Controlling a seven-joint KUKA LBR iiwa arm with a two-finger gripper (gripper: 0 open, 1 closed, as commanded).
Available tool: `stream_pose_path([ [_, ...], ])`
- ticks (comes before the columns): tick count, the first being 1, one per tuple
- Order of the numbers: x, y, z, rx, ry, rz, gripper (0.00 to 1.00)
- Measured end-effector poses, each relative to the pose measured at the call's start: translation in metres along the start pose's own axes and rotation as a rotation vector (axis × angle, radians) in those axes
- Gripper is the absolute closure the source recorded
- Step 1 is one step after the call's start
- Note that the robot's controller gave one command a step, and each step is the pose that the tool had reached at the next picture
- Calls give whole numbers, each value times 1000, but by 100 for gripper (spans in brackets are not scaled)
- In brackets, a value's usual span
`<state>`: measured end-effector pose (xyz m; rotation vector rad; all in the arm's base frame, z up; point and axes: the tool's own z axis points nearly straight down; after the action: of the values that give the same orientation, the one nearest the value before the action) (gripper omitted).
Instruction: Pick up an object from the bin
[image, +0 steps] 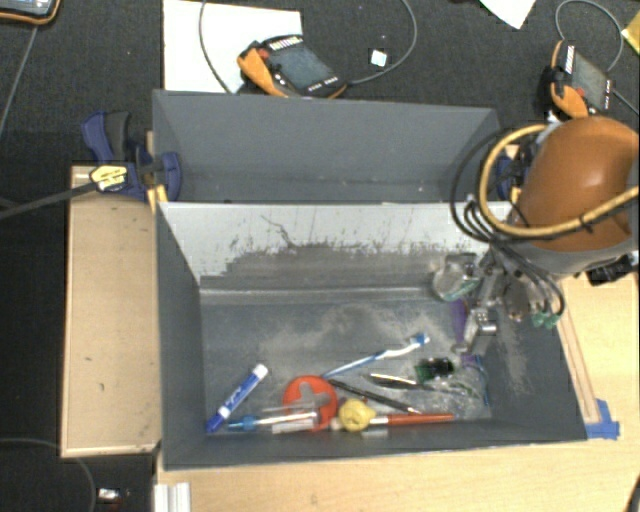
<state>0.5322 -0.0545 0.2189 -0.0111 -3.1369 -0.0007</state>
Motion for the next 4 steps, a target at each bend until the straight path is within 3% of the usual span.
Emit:
stream_pose_path([
  [1,-2,0,-4,1,-8,-3,0],
  [2,39,38,151,0,-3,-174,0],
  [3,52,47,82,4,-22,-129,0],
  [4,21,-73,116,2,-7,-64,0],
])
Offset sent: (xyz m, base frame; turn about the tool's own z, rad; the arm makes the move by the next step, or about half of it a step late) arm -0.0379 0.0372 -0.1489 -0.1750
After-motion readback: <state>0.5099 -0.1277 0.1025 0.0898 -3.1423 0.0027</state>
